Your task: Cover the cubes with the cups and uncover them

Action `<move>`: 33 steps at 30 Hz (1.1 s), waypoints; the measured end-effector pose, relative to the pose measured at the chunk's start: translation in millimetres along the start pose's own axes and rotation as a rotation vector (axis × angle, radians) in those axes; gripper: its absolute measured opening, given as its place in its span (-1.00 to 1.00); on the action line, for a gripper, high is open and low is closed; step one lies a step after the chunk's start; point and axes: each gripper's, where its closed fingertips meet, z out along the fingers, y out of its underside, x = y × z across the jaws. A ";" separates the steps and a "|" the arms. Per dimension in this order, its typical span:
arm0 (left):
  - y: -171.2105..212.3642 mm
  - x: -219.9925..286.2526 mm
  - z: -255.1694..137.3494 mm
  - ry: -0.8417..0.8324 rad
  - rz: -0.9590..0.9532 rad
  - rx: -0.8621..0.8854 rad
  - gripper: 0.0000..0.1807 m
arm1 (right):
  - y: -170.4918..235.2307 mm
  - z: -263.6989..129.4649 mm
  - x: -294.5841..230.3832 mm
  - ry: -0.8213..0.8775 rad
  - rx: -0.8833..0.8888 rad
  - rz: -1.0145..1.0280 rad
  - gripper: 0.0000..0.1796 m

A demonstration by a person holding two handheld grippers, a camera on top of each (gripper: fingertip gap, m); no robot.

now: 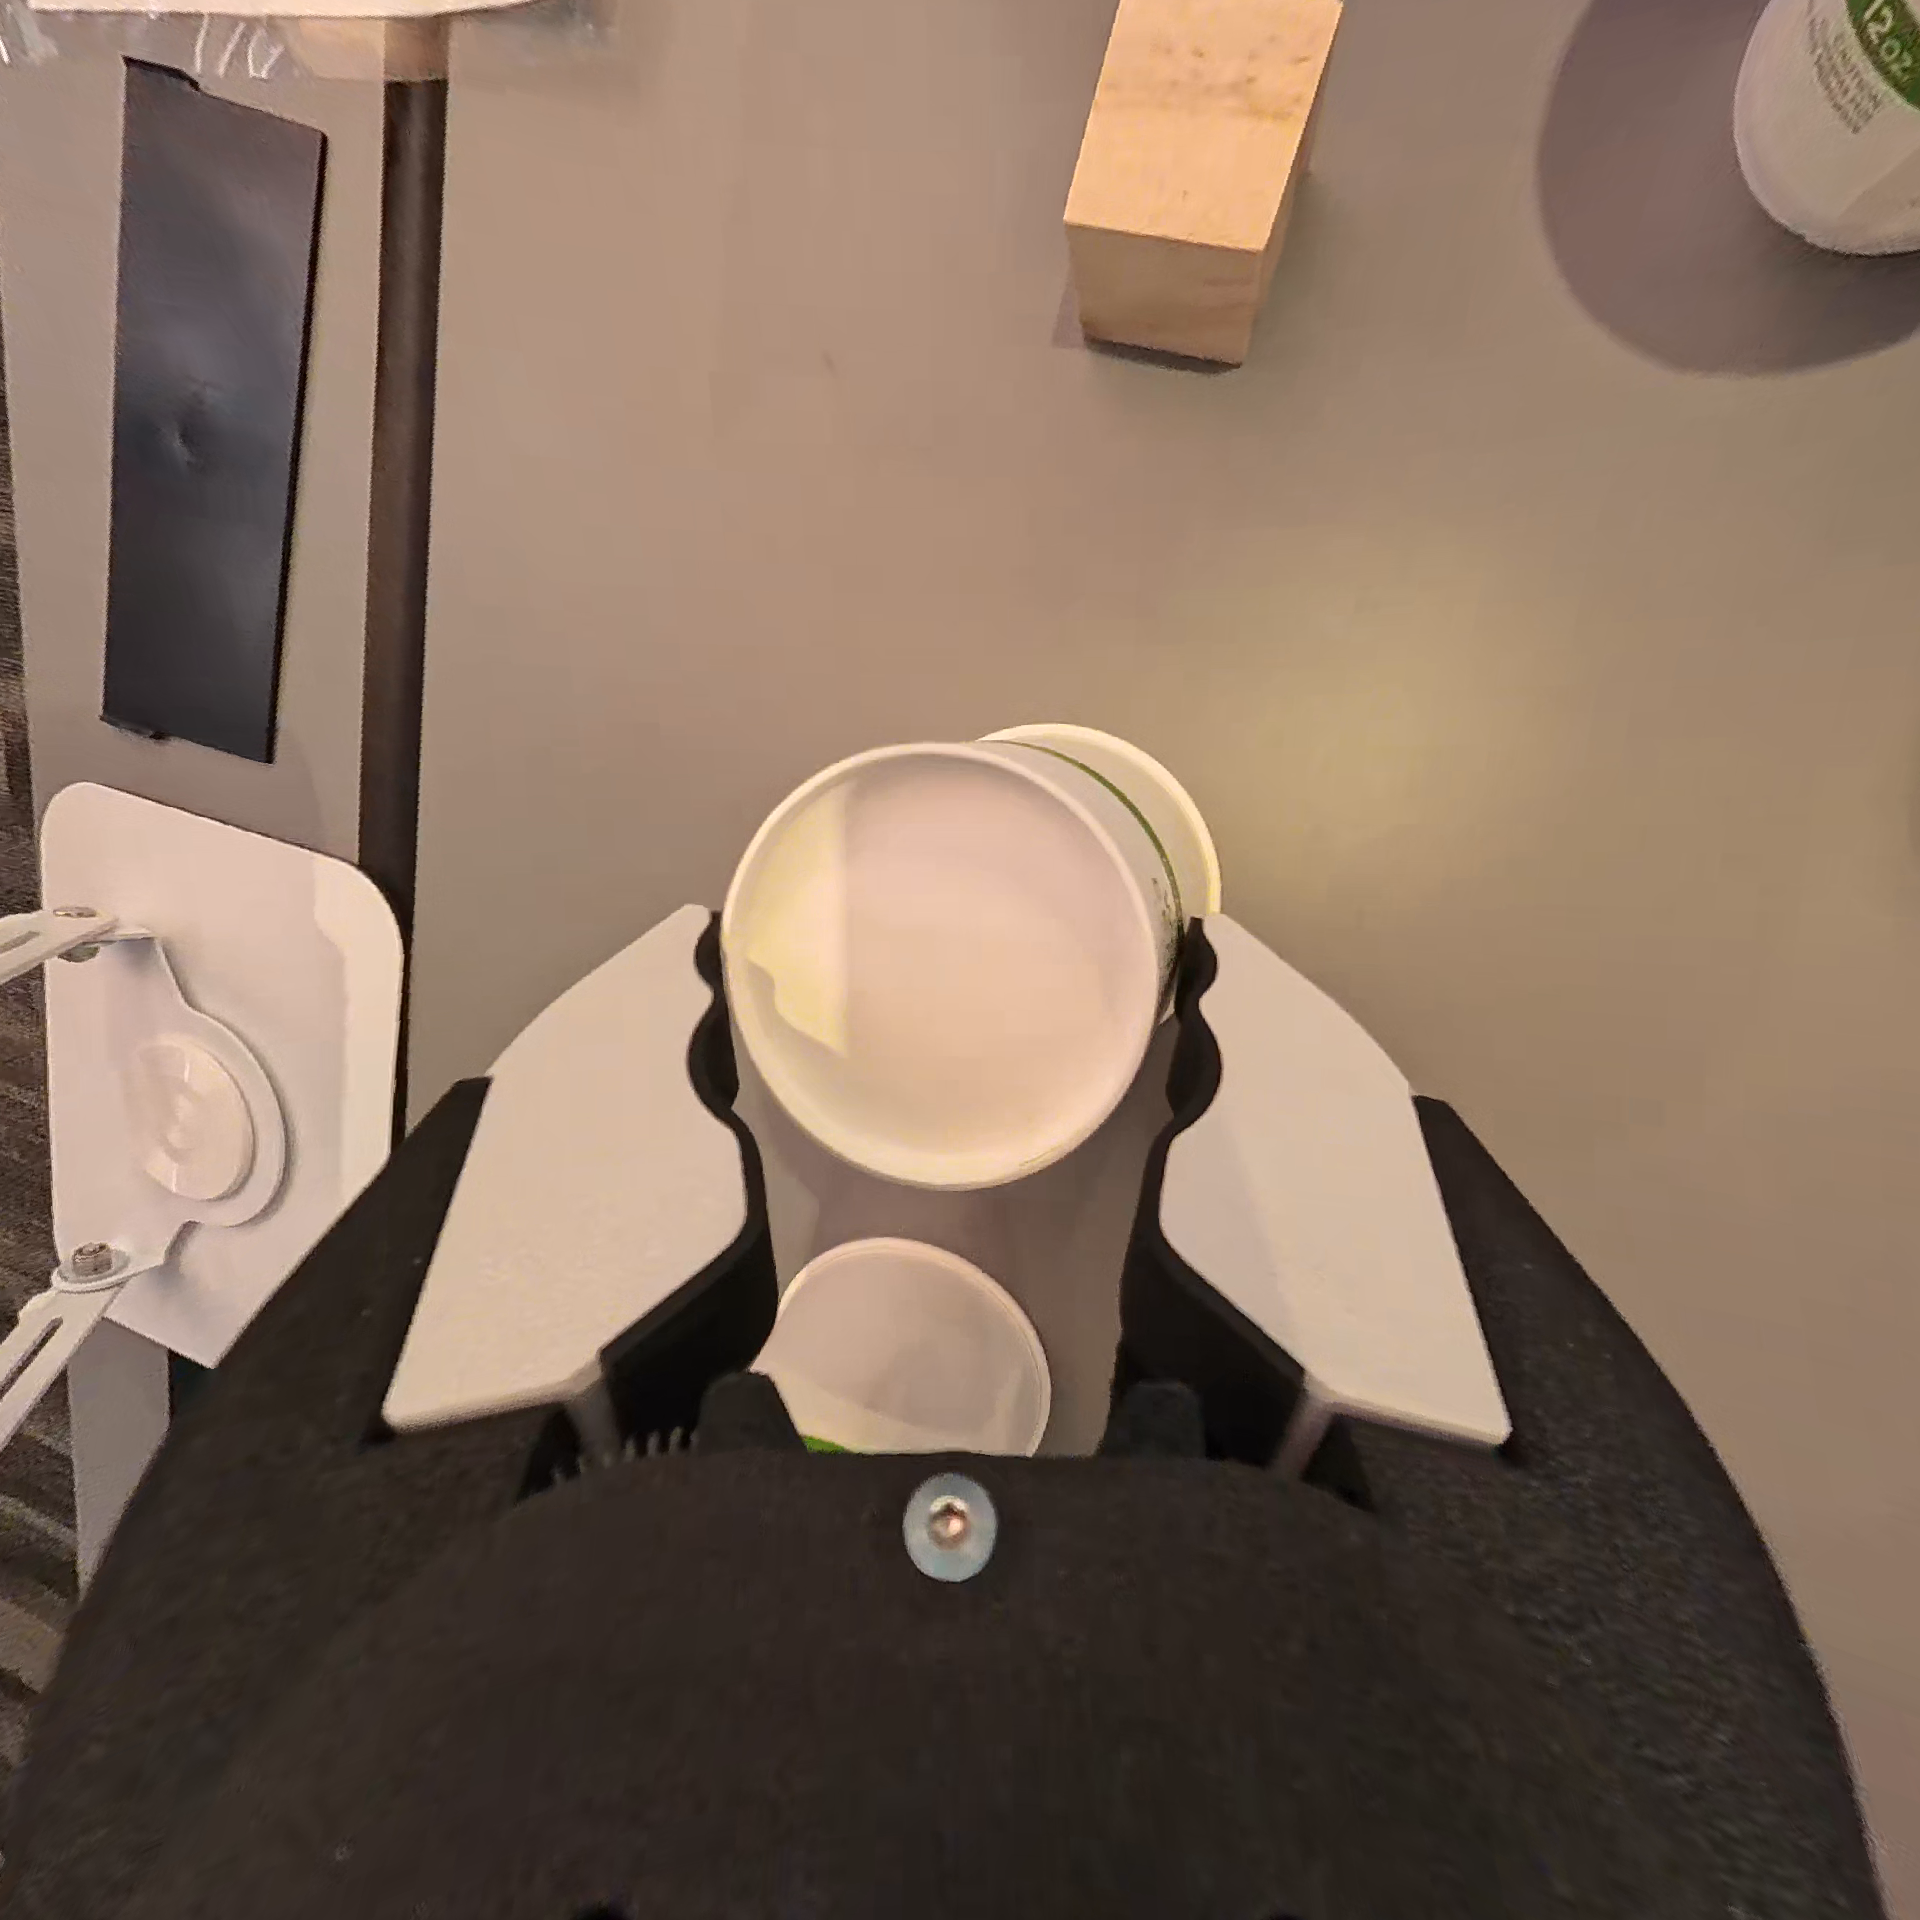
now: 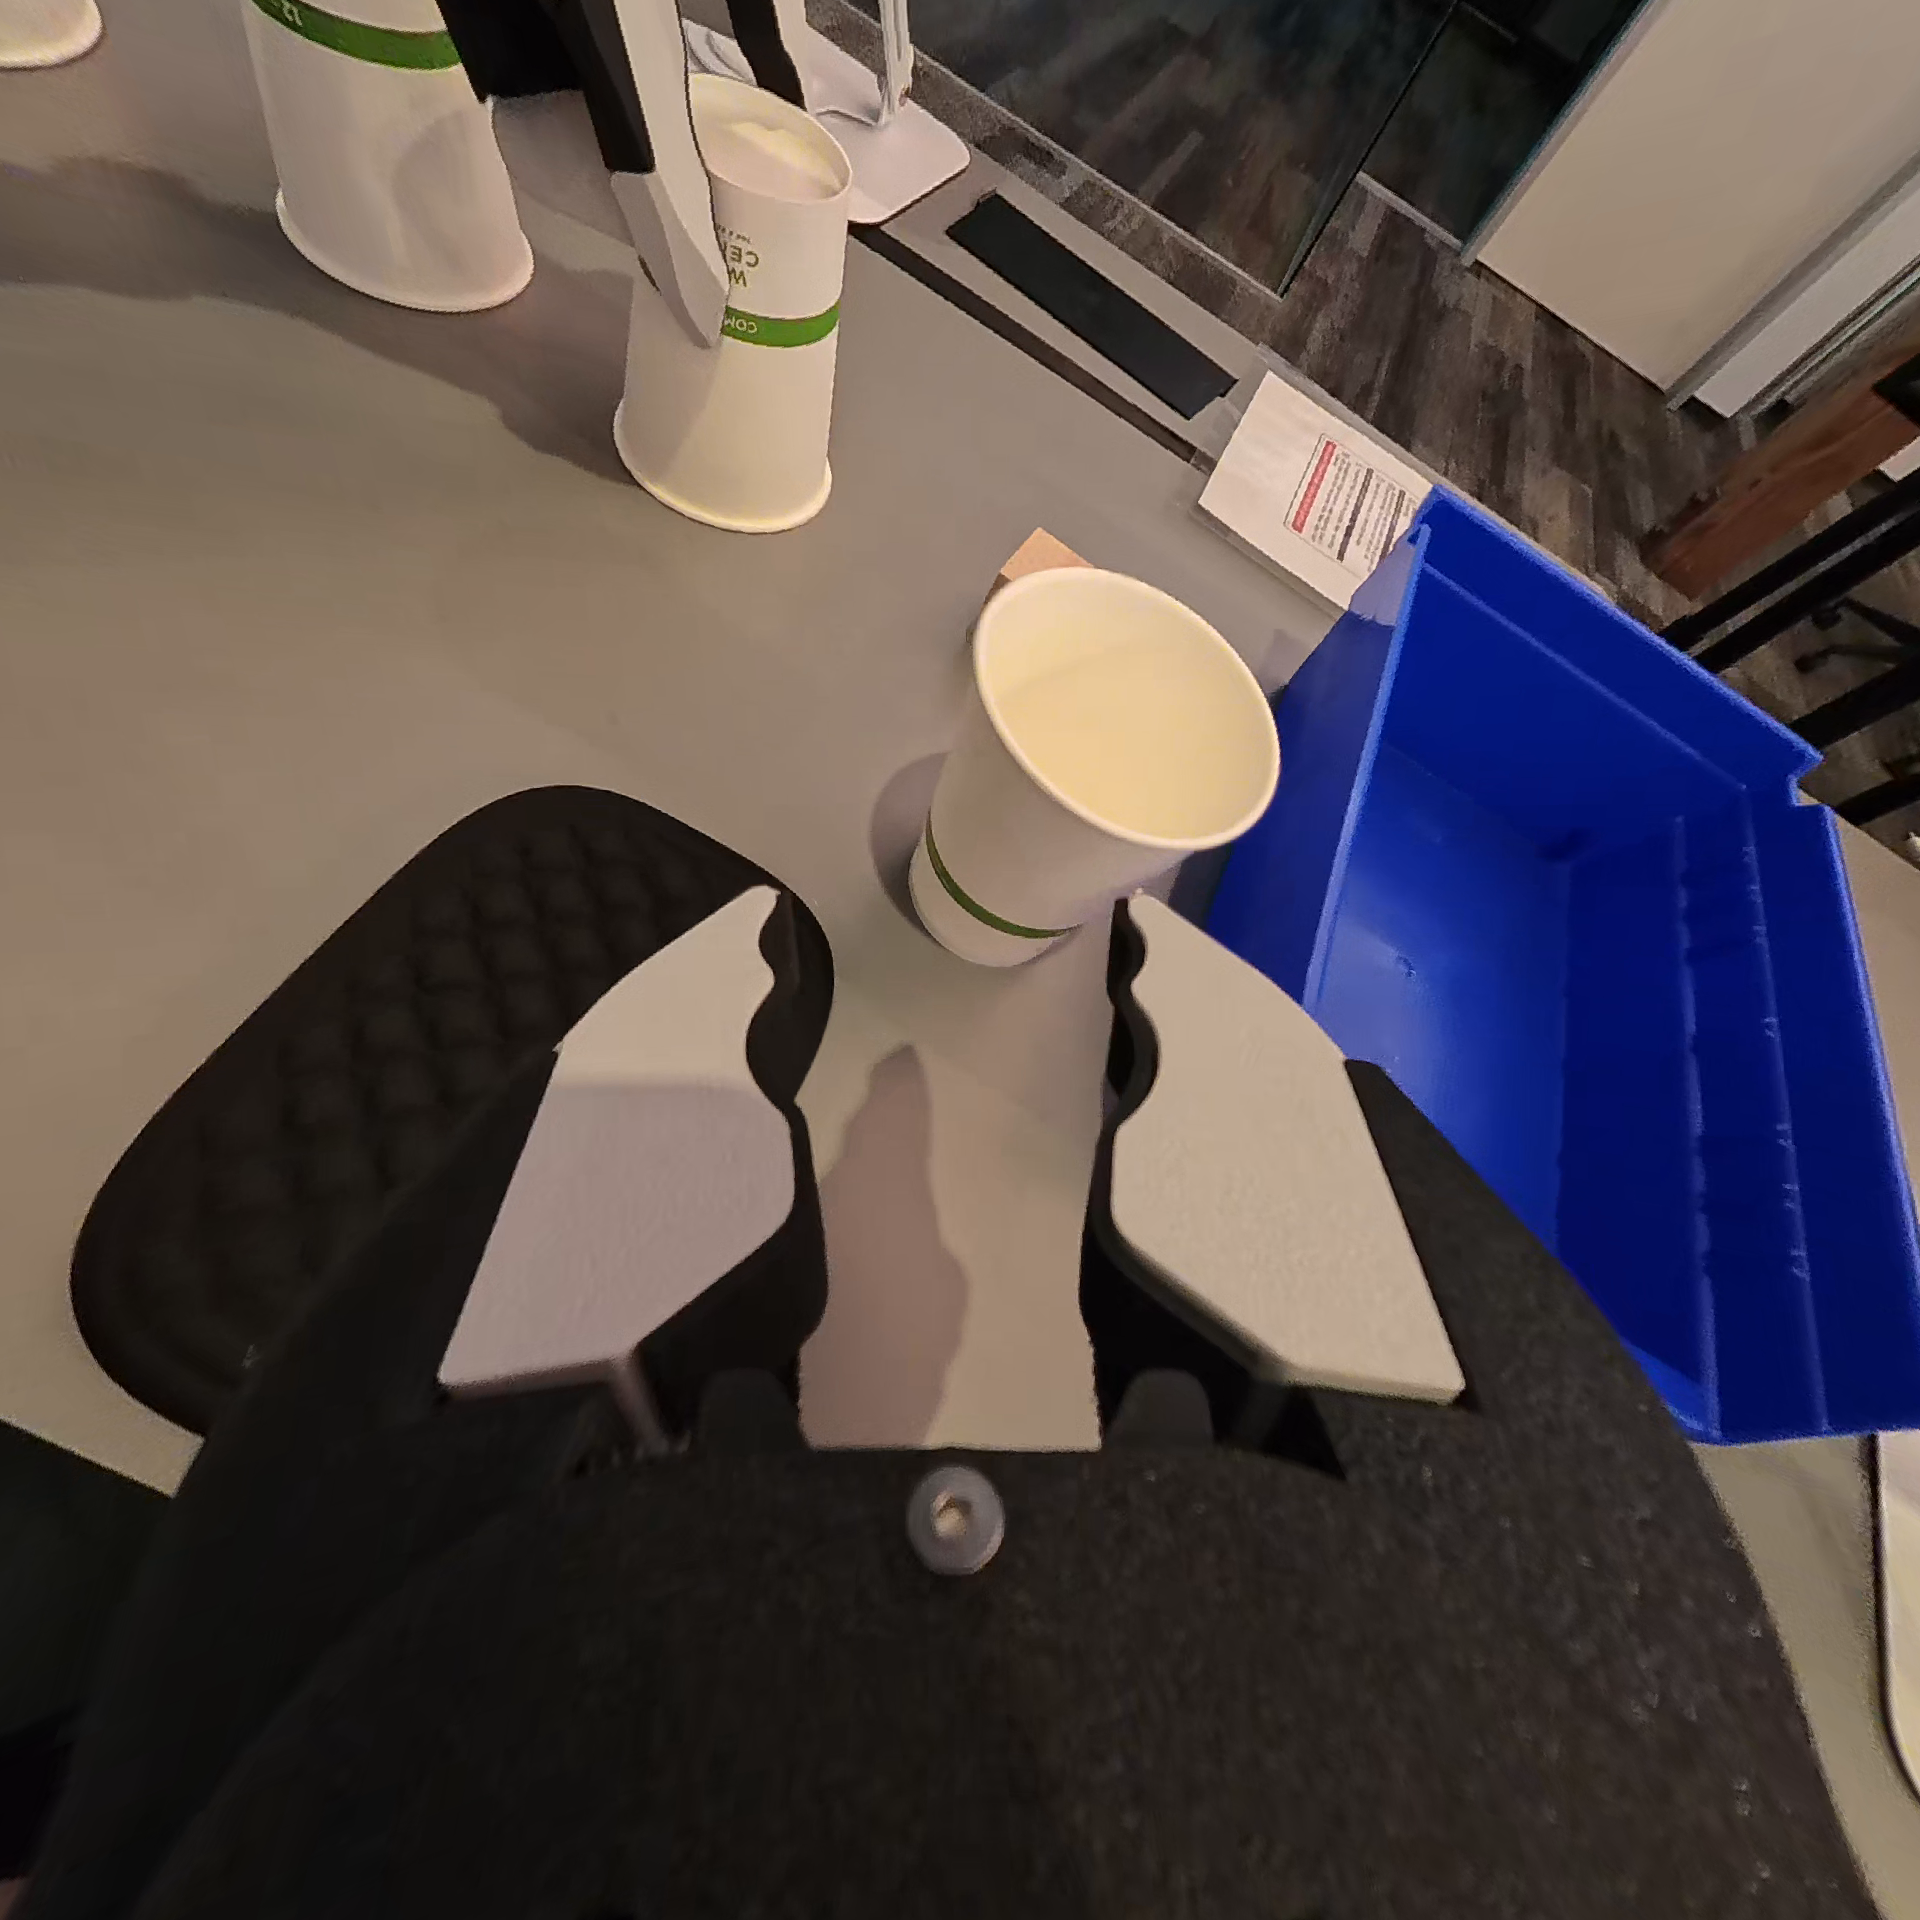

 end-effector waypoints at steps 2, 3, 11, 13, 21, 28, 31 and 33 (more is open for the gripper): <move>1.0 0.1 0.3 0.010 0.001 -0.016 -0.09 | 3.4 -0.3 1.8 -0.001 -0.001 0.007 -0.37; 1.2 0.4 0.4 0.017 0.000 -0.022 -0.10 | 5.0 -0.1 2.7 0.000 -0.003 0.010 -0.37; 2.2 1.2 3.3 0.082 -0.018 -0.046 -0.11 | 13.9 0.8 2.3 -0.007 -0.024 0.009 -0.37; 0.5 1.7 2.5 0.098 -0.016 -0.042 -0.11 | 15.3 0.6 1.5 -0.009 -0.028 0.008 -0.37; -9.0 -0.7 -17.2 0.095 -0.027 0.046 -0.11 | 18.8 0.7 1.6 -0.012 -0.042 0.012 -0.38; -26.4 3.5 -69.5 0.116 -0.083 0.289 -0.11 | 10.1 0.2 1.9 0.005 -0.023 0.029 -0.38; -39.1 21.9 -105.5 0.210 -0.116 0.495 -0.12 | -6.9 1.3 -2.3 0.012 0.013 0.064 -0.39; -42.6 33.8 -127.9 0.254 -0.132 0.612 -0.12 | -28.8 5.7 -14.6 -0.025 0.078 0.076 -0.37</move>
